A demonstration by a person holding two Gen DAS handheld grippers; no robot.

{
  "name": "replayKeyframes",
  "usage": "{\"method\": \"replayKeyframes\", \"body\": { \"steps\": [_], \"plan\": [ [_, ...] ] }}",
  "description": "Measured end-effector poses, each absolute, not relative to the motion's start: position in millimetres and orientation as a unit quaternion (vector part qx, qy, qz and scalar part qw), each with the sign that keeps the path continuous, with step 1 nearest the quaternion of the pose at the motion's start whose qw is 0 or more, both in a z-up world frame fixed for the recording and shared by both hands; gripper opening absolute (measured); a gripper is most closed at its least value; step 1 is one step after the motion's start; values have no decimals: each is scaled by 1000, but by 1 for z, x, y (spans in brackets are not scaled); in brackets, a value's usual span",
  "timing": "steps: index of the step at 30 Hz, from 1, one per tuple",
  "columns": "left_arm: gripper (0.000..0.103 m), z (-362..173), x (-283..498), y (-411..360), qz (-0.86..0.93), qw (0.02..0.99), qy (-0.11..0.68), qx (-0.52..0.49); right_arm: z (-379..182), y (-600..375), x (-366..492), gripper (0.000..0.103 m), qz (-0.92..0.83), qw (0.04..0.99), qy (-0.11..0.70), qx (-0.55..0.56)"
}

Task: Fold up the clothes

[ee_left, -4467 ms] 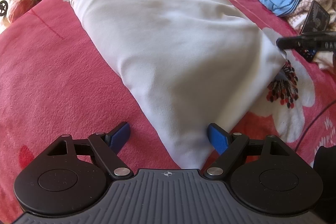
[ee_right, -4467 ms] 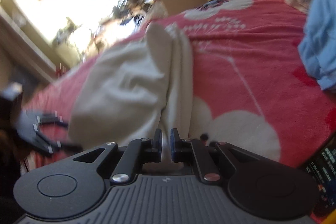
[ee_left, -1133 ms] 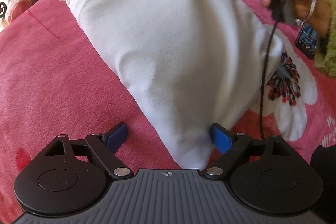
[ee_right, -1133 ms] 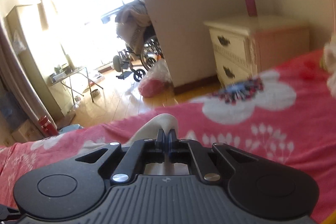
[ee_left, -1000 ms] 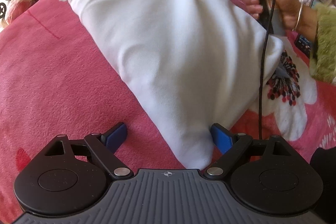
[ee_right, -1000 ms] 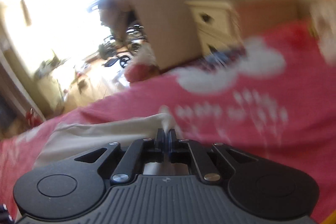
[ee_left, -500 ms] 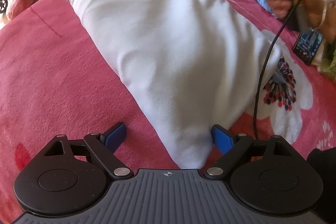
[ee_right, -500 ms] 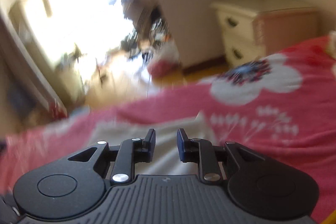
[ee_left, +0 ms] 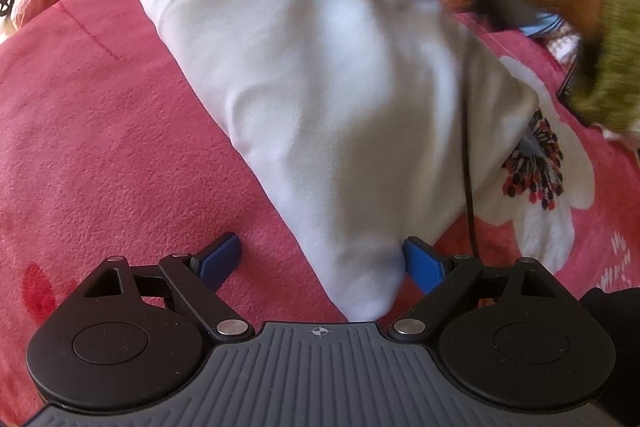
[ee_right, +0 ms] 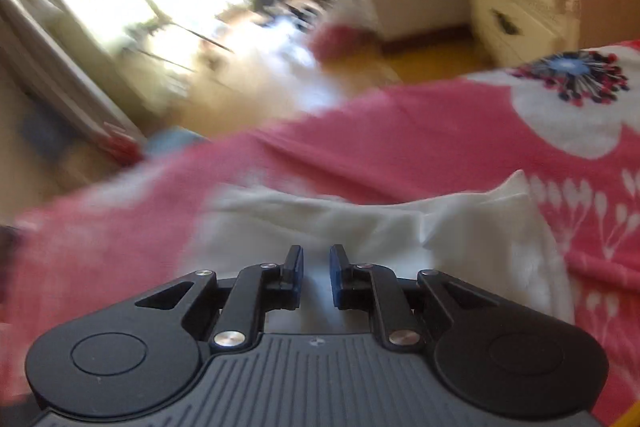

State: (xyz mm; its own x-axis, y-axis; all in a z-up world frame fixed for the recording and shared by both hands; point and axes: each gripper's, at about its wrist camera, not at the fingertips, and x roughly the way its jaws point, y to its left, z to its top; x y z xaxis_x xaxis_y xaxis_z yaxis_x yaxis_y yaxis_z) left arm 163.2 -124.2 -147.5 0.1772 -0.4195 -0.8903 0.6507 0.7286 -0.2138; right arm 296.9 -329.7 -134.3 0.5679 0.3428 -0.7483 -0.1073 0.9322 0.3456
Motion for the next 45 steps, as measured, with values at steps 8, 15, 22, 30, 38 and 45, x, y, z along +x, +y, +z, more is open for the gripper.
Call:
{"method": "replayKeyframes", "body": {
  "steps": [8,15,22,30,38,45],
  "plan": [
    [89,-149,163,-123,-359,757,538,97,-99,-312,301,10,168,873,440,124],
    [90,-152,160,-122,-365,755,535,100,-145,-283,332,0,189,842,482,153],
    [90,-147,163,-115,-366,750,544,90,-101,-305,290,0,173,875,437,115],
    [85,-135,161,-113,-340,751,559,87,-71,-305,183,0,197,872,447,38],
    [84,-111,150,-100,-290,783,544,84,-121,-269,144,0,174,875,449,-51],
    [84,-95,155,-102,-281,843,447,97,-110,-276,123,0,138,910,392,-15]
  ]
}}
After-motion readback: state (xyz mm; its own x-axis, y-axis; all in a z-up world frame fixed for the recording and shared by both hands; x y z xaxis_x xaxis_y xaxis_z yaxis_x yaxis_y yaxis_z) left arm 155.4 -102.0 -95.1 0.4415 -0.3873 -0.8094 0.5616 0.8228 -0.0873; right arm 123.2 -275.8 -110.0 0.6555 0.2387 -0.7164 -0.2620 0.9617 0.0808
